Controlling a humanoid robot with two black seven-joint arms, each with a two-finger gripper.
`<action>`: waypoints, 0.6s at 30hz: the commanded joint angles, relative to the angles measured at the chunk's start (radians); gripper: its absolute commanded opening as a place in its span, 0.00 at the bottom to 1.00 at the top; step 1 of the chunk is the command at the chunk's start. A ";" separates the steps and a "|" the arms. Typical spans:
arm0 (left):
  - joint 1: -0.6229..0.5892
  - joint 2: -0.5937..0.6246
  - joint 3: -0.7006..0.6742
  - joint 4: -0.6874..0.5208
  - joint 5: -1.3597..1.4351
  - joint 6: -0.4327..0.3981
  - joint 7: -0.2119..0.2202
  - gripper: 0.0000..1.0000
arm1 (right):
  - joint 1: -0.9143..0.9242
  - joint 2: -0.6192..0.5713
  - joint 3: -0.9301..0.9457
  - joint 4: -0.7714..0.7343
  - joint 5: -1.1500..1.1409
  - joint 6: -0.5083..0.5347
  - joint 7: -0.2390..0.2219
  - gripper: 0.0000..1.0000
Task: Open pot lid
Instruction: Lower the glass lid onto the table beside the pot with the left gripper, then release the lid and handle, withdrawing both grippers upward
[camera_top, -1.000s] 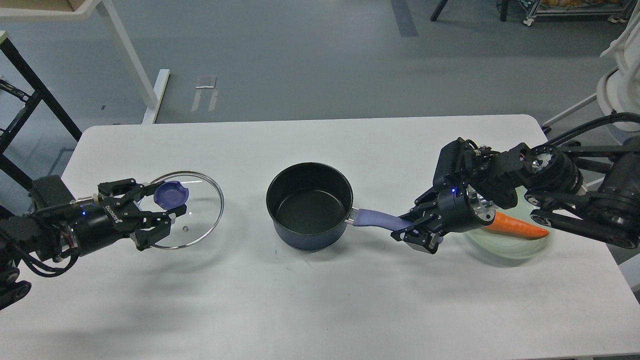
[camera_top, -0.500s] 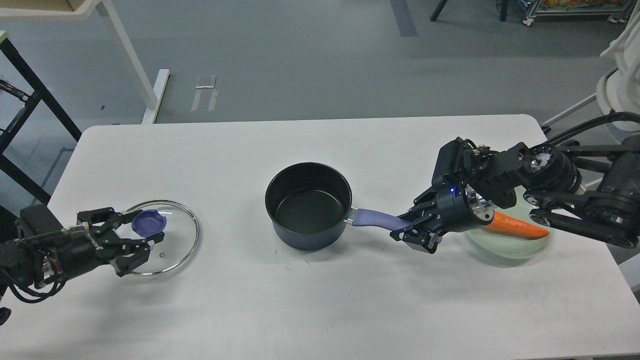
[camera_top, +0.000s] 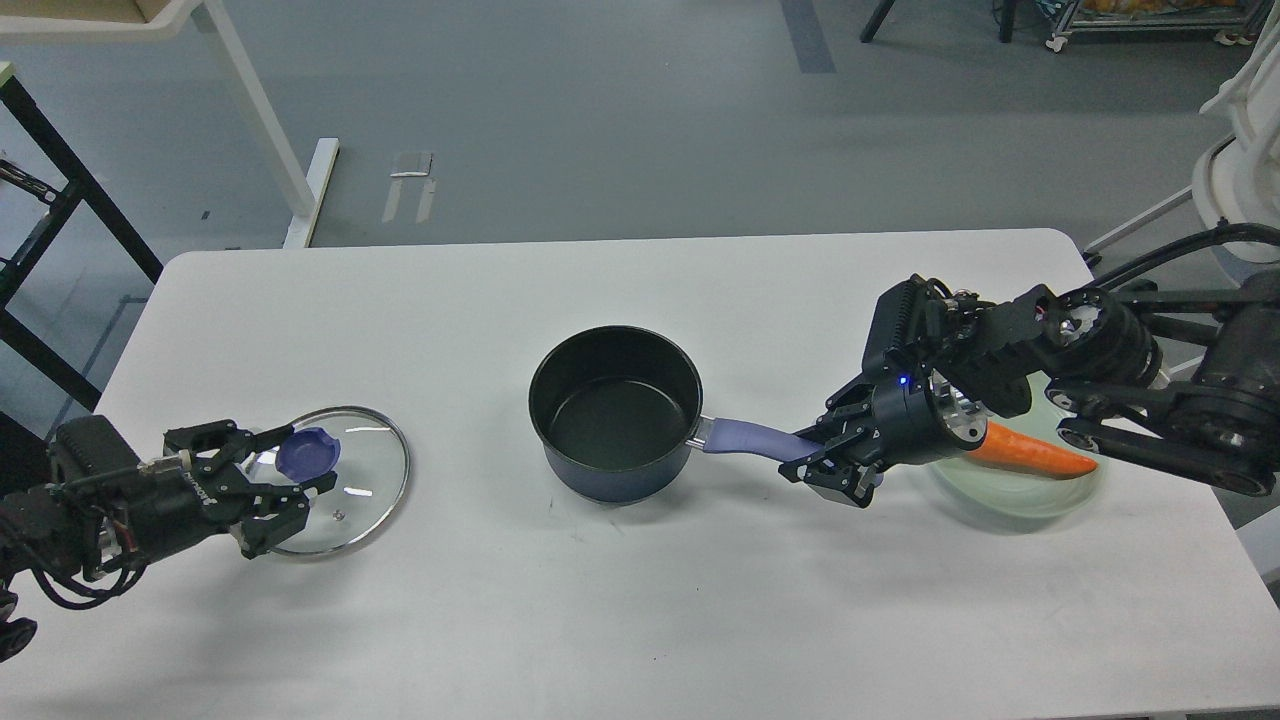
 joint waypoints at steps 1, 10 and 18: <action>-0.001 0.000 0.000 0.002 0.001 0.000 0.000 0.82 | 0.000 -0.002 0.002 0.000 0.000 0.000 0.000 0.31; -0.014 0.017 -0.003 -0.033 -0.099 0.000 0.000 0.99 | 0.000 -0.002 0.002 0.000 0.000 0.000 0.000 0.31; -0.088 0.095 -0.005 -0.123 -0.312 -0.110 0.000 0.99 | 0.005 0.001 0.002 0.000 0.000 0.000 0.000 0.34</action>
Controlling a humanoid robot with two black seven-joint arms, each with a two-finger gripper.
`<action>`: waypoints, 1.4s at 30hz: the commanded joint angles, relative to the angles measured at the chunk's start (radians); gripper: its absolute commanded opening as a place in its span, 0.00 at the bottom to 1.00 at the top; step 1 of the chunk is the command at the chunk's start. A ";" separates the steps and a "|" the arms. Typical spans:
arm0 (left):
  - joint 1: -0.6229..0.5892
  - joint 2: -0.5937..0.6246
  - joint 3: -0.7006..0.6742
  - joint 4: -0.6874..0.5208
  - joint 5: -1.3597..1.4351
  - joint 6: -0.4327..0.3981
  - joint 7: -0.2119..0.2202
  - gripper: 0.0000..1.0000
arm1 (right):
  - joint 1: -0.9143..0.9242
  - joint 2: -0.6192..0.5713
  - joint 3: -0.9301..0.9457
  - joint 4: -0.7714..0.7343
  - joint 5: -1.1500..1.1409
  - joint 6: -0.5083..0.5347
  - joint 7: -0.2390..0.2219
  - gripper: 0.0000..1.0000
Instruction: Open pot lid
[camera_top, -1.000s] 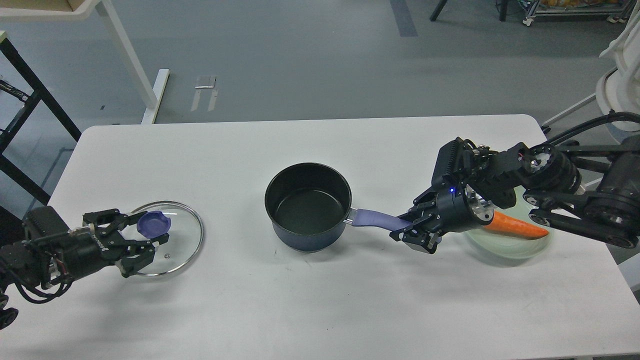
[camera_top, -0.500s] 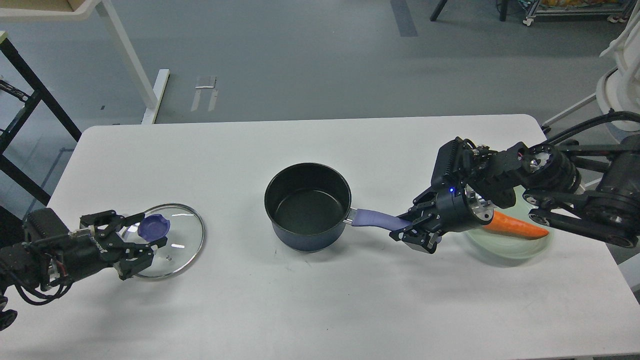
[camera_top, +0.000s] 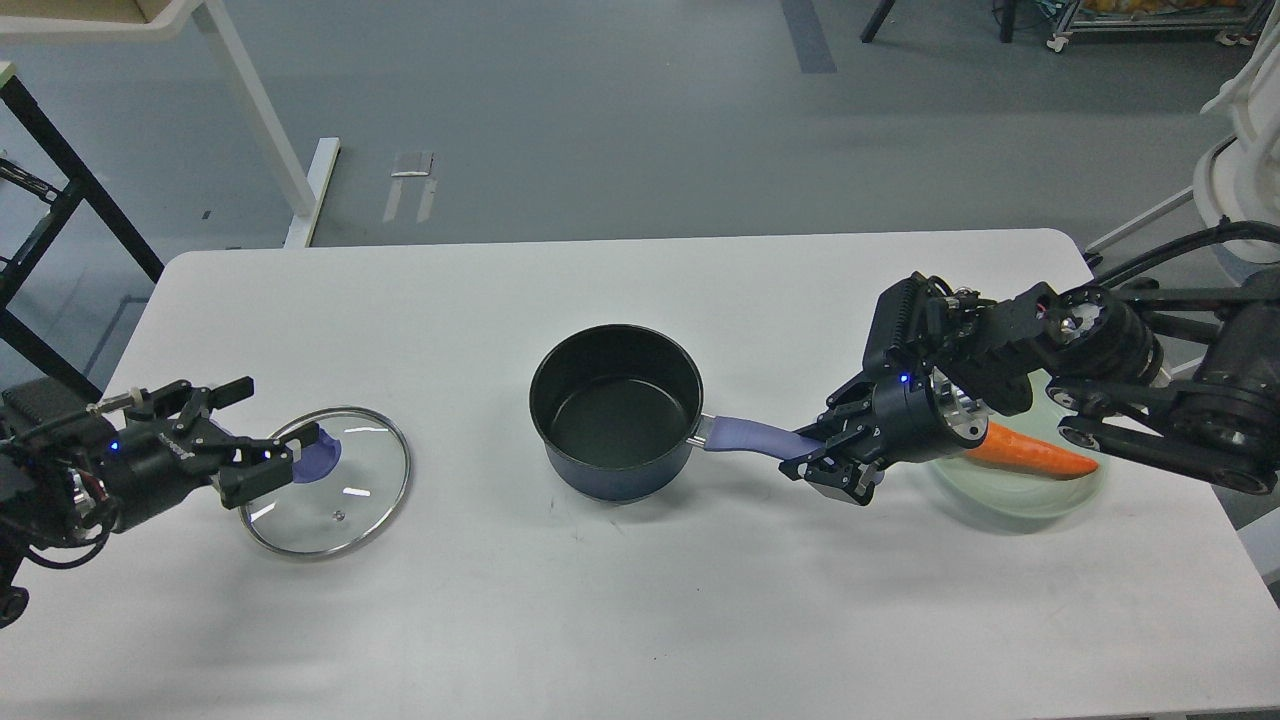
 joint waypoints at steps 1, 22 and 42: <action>-0.048 0.037 -0.006 -0.047 -0.093 -0.083 0.000 0.99 | 0.002 0.002 0.000 0.000 0.000 0.000 0.000 0.35; -0.252 0.060 -0.040 -0.079 -1.072 -0.549 0.000 0.99 | 0.166 -0.222 0.017 0.121 0.288 0.002 0.000 0.98; -0.249 -0.179 -0.111 0.014 -1.418 -0.619 0.000 0.99 | 0.010 -0.501 0.155 0.041 1.394 -0.400 0.000 0.99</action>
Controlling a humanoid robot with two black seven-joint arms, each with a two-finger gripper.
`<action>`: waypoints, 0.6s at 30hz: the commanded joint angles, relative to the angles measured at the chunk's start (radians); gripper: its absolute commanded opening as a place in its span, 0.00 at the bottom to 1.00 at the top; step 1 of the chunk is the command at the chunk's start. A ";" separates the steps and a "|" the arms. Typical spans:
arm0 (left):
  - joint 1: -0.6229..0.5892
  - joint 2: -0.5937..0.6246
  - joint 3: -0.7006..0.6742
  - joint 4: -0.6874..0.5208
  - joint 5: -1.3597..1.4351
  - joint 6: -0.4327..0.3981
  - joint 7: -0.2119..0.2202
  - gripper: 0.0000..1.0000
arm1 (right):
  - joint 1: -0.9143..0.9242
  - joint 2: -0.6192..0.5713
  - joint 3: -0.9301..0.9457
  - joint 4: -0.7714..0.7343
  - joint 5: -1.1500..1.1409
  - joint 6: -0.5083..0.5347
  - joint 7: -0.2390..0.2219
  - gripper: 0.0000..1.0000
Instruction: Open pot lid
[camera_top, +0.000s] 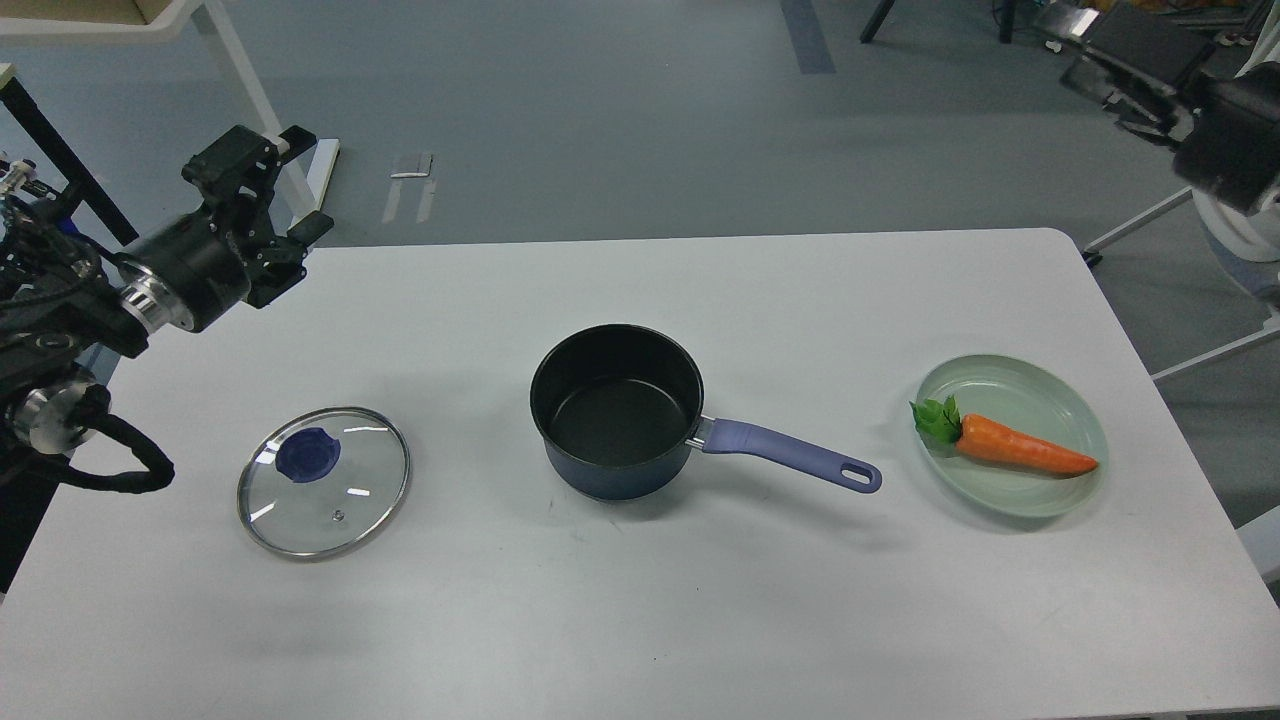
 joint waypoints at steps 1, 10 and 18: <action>0.000 -0.057 -0.002 0.069 -0.071 -0.014 0.000 0.99 | -0.041 -0.001 0.001 -0.015 0.137 -0.081 0.000 0.99; 0.042 -0.153 -0.011 0.114 -0.355 -0.016 0.000 0.99 | -0.094 0.028 -0.003 0.003 0.638 -0.082 0.000 1.00; 0.098 -0.179 -0.106 0.112 -0.374 -0.057 0.039 0.99 | -0.149 0.072 0.011 0.002 0.830 0.022 0.000 1.00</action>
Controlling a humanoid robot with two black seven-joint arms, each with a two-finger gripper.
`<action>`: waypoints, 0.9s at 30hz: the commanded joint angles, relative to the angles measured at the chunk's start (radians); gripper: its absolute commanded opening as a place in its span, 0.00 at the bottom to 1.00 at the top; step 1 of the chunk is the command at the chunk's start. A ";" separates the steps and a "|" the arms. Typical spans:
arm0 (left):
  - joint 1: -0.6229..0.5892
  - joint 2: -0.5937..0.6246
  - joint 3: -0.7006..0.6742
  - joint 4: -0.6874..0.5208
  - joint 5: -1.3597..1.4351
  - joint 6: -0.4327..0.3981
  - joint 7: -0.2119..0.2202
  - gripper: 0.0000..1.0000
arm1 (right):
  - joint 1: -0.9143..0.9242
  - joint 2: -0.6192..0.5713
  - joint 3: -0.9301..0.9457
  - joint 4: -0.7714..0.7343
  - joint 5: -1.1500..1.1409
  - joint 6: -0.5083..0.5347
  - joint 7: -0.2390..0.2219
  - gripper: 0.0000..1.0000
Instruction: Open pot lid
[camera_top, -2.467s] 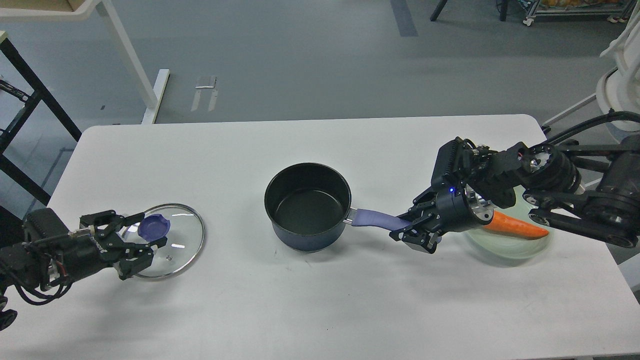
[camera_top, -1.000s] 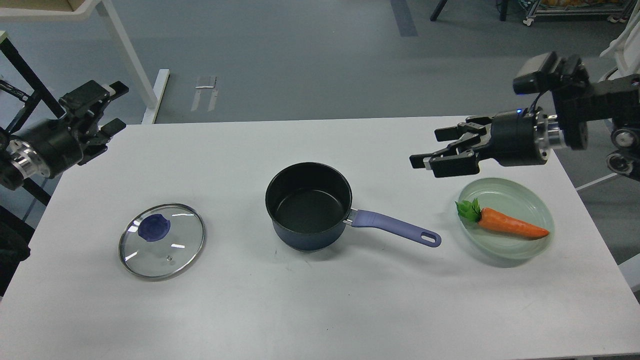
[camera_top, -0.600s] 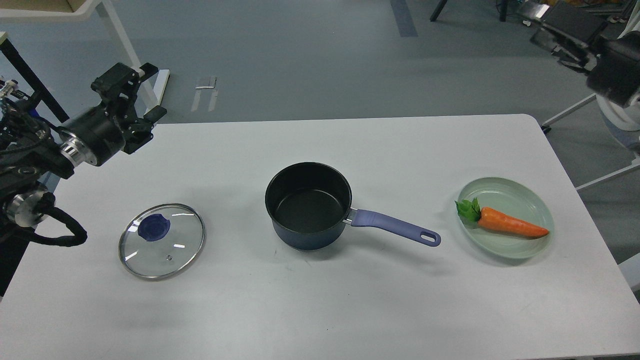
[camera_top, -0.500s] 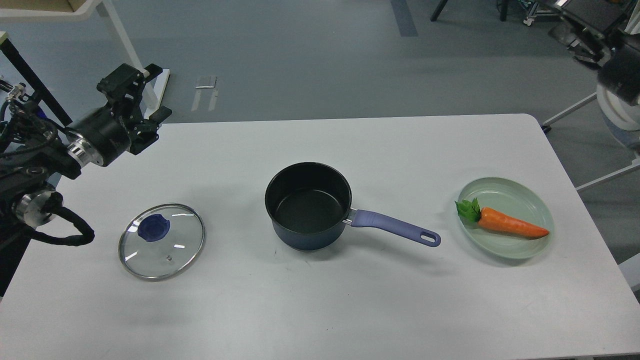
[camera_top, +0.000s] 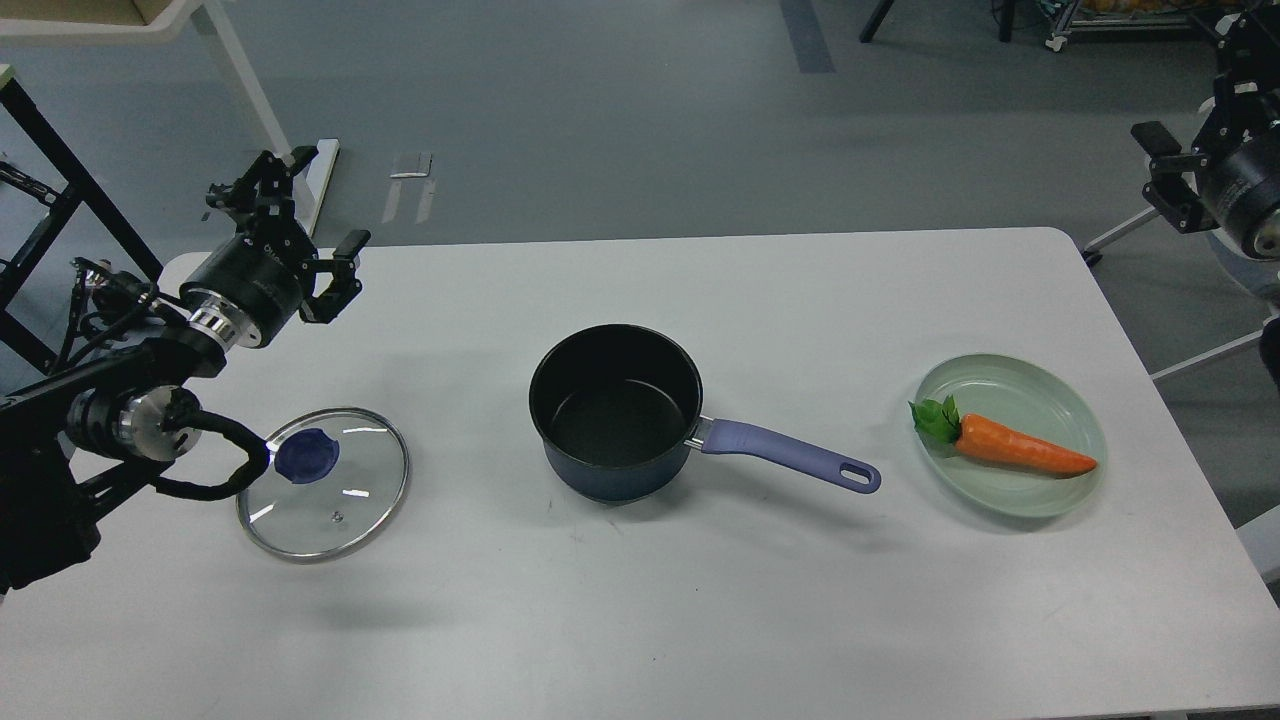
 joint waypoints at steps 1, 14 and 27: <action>0.027 -0.005 -0.035 -0.001 -0.012 -0.045 0.043 0.99 | -0.026 0.027 0.013 -0.003 0.095 0.088 0.000 1.00; 0.058 -0.005 -0.048 -0.001 -0.015 -0.147 0.050 0.99 | -0.236 0.113 0.139 -0.029 0.150 0.179 0.000 1.00; 0.081 -0.055 -0.043 0.060 0.001 -0.142 0.039 0.99 | -0.371 0.251 0.179 -0.089 0.081 0.176 0.000 1.00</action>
